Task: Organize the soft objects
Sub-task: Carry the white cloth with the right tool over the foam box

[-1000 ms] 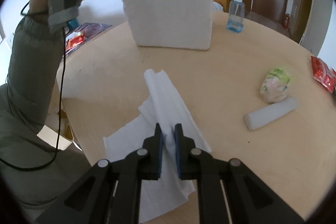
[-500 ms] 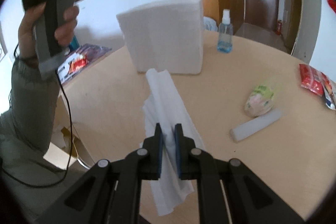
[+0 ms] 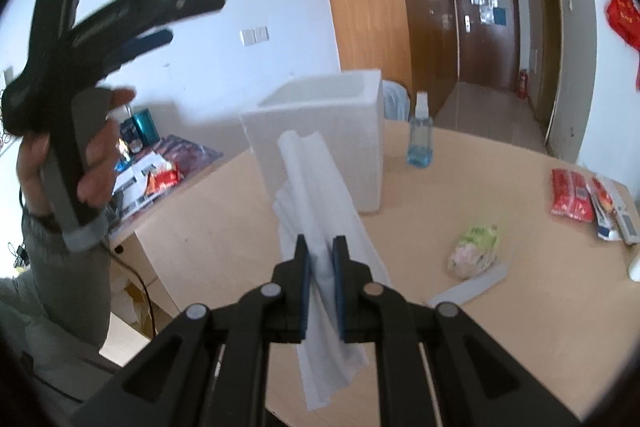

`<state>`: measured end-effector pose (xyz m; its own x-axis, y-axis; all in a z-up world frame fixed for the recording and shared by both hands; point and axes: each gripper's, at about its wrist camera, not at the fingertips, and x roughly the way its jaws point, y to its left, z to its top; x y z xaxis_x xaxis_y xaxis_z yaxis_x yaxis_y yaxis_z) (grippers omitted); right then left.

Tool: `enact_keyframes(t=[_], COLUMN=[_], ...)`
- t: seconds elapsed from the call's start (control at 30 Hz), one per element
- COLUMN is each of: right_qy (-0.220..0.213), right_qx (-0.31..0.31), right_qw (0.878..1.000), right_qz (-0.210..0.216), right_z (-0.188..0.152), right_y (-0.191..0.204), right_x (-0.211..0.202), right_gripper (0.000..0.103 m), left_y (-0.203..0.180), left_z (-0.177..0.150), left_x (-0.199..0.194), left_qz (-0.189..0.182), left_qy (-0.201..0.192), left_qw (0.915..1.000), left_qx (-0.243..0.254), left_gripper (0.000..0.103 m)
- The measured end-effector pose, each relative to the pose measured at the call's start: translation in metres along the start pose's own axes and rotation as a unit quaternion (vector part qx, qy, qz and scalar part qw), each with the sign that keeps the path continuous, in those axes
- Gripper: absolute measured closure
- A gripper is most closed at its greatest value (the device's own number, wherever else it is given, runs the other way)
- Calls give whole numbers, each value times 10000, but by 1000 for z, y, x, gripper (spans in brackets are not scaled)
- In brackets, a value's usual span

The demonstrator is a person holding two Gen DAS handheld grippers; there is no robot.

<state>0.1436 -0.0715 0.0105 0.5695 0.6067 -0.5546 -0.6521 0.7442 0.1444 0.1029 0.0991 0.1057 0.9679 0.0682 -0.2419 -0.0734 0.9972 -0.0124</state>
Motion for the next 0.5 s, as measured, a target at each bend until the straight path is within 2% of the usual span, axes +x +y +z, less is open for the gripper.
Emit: enact_keyframes(t=[0.23,0.5], right_qy=[-379,-604], right_qx=[-41,-35], right_qw=[9993,9982], right_qz=[35,28], right_z=[20,43], right_y=[9,13], right_x=[-14,-10], right_gripper=[90,90], left_y=[10,21], left_z=[-16,-46], left_x=[-27,-33], left_qz=[27,241], left_qy=[-7,139], left_qw=[9999,9988], left_qx=[-168,-410], left_gripper=[0,0])
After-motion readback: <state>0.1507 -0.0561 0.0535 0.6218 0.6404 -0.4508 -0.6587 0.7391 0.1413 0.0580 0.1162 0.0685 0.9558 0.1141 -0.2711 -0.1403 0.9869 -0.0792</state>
